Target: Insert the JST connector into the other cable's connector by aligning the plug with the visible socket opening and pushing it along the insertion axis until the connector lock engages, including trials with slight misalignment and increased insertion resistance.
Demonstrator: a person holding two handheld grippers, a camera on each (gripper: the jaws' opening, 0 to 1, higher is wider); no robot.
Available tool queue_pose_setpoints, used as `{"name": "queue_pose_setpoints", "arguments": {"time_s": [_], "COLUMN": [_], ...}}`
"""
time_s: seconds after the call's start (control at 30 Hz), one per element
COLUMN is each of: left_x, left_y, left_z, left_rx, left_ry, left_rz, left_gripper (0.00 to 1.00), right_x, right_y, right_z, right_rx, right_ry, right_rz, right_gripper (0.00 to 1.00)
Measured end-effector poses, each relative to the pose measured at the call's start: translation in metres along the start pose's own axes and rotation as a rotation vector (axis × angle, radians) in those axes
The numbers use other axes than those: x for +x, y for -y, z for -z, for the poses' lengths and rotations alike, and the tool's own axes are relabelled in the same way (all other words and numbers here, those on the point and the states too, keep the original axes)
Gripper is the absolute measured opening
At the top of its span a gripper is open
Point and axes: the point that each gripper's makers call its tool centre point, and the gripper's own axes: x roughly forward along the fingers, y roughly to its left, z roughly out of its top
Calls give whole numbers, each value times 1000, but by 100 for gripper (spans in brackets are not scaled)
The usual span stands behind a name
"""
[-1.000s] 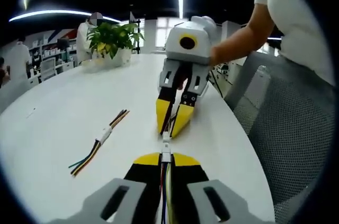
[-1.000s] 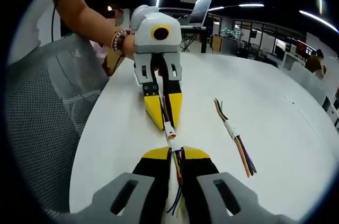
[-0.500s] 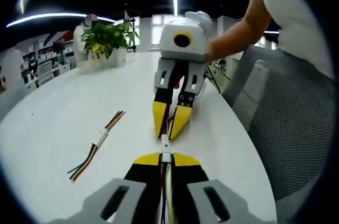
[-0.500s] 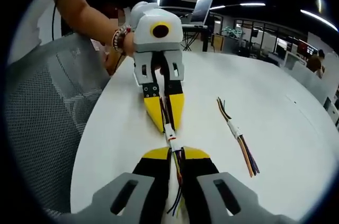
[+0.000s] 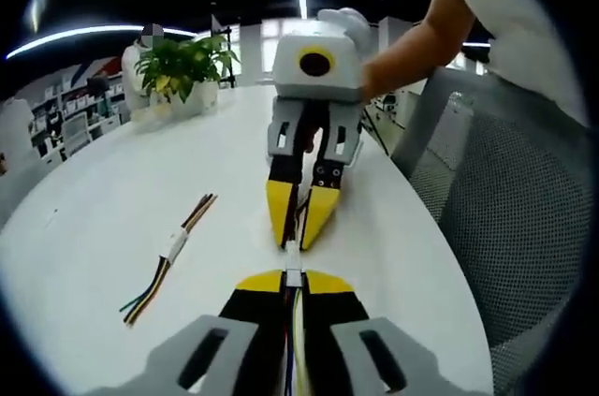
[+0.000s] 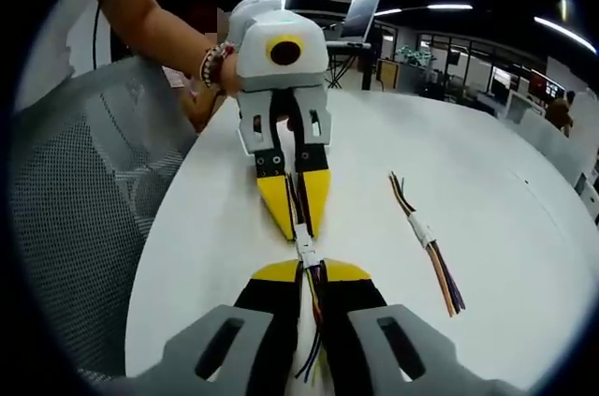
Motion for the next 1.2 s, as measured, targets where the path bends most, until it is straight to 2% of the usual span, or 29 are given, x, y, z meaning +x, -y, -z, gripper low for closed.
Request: {"name": "queue_pose_setpoints", "arguments": {"time_s": [0.1, 0.9, 1.2], "left_x": [0, 2, 3], "left_y": [0, -1, -1], "left_z": [2, 4, 5], "left_rx": [20, -35, -31], "left_ry": [-19, -27, -31], "left_rz": [0, 3, 6], "left_gripper": [0, 0, 0], "right_x": [1, 5, 4], "right_y": [0, 0, 0], "right_z": [1, 1, 2], "right_rx": [-11, 23, 44], "right_ry": [-4, -3, 3], "right_rz": [0, 6, 11], "right_gripper": [4, 4, 4]}}
